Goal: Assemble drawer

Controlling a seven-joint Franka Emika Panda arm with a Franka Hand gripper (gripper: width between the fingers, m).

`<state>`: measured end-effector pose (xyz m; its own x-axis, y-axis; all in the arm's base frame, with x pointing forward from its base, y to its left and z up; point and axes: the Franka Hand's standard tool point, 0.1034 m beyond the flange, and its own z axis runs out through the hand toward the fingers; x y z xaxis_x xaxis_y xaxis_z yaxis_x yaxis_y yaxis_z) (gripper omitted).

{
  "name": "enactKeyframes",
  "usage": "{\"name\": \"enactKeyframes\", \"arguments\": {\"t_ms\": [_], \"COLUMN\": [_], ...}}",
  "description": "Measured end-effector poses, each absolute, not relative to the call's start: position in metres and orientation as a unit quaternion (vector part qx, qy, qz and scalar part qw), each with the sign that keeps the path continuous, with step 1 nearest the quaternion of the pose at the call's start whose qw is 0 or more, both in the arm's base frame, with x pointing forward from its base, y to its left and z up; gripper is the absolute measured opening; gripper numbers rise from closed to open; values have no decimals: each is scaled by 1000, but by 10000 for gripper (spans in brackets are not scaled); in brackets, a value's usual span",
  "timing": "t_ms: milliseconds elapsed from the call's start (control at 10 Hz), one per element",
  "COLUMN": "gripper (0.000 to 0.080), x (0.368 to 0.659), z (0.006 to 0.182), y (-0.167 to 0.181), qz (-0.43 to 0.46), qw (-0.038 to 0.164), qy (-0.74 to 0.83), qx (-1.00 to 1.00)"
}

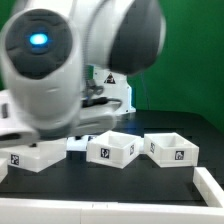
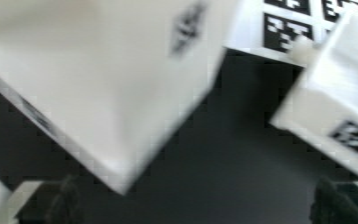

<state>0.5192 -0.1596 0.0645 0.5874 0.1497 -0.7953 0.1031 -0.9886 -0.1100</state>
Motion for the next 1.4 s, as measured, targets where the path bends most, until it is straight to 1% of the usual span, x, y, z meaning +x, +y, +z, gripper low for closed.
{"name": "enactKeyframes", "arguments": {"t_ms": [100, 200, 300, 500, 600, 700, 800, 900, 1000, 1100, 1300, 1400], "gripper": [649, 649, 649, 649, 649, 649, 649, 649, 649, 649, 649, 649], "x": [510, 503, 510, 506, 499, 506, 505, 502, 496, 492, 482, 475], "z": [67, 66, 62, 64, 72, 70, 76, 81, 83, 83, 71, 68], "y": [-173, -176, -174, -168, -155, -150, -148, -149, -146, -145, -153, -154], "qz": [467, 493, 485, 498, 550, 551, 547, 540, 536, 541, 555, 569], "qw": [17, 15, 13, 12, 14, 27, 41, 43, 43, 45, 49, 53], "qy": [-40, -22, -33, -16, 32, 44, 57, 59, 57, 58, 67, 70], "qx": [-883, -870, -874, -867, -834, -833, -834, -838, -841, -838, -828, -818]}}
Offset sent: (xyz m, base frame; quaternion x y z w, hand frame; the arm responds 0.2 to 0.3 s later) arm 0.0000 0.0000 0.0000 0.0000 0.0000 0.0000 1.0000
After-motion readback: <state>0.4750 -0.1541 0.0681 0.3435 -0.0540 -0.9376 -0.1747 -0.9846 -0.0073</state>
